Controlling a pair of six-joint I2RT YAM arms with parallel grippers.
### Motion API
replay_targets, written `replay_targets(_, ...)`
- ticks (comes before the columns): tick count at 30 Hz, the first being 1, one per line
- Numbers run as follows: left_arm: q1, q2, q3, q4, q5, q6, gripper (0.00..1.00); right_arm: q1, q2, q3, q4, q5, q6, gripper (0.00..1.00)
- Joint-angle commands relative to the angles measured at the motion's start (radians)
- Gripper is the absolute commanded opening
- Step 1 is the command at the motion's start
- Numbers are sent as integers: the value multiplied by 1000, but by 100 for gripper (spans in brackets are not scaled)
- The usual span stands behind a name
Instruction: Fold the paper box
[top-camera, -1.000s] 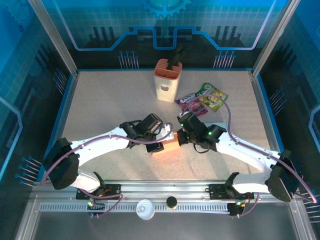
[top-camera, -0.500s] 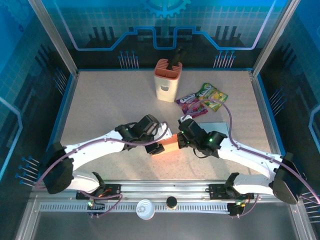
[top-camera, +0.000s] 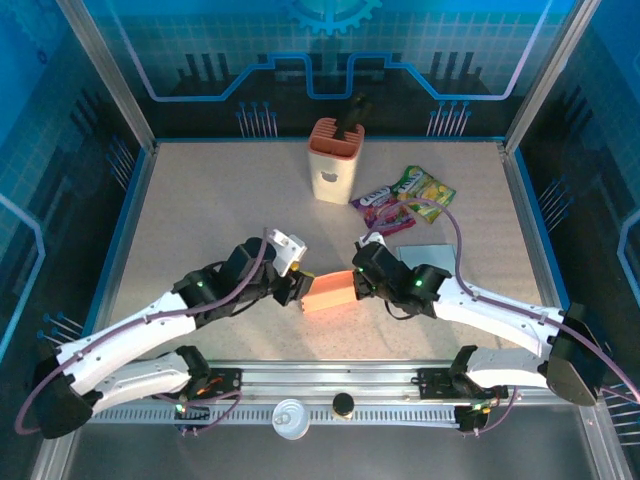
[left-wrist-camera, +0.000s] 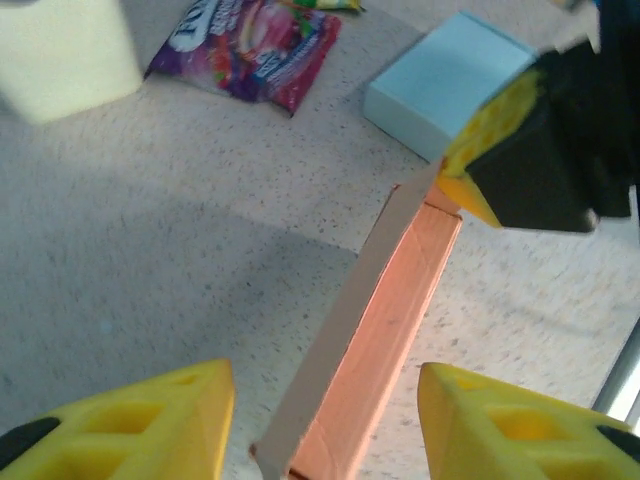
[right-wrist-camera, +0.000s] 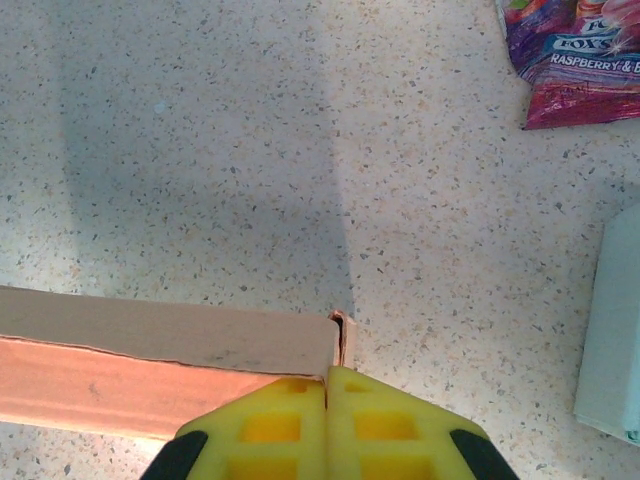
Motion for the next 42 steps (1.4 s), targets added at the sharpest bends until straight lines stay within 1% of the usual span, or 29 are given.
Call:
replay_targets(1,4,-27,19,-192,-6,-281,46,27,14,30,-64,50,35,0)
replay_targets(3,5,-52,-6,-206,-4,-360,43,32,18,34,-68,57,47,0)
replay_targets(5,4,-71,-35,-173,32,-356,41,36,23,37,-77,64,56,0)
replay_targets(8,-8,-78,-54,-151,21,-358,39,37,25,41,-85,71,67,0)
replay_targets(10,-29,-68,-59,-131,-11,-371,38,38,24,43,-90,73,72,0)
replay_targets(12,-51,-41,-48,-123,-18,-351,37,38,20,44,-95,78,74,0)
replay_targets(17,-90,26,-9,-136,-134,-350,35,38,18,50,-105,80,76,0)
replay_targets(26,-110,97,41,-156,-244,-324,33,39,17,49,-105,77,82,0)
replay_targets(31,-115,143,57,-155,-255,-316,29,39,15,49,-106,78,82,0)
replay_targets(35,-123,158,62,-158,-281,-322,24,39,10,44,-106,78,83,0)
replay_targets(42,-131,185,70,-161,-293,-317,22,40,12,44,-104,77,87,0)
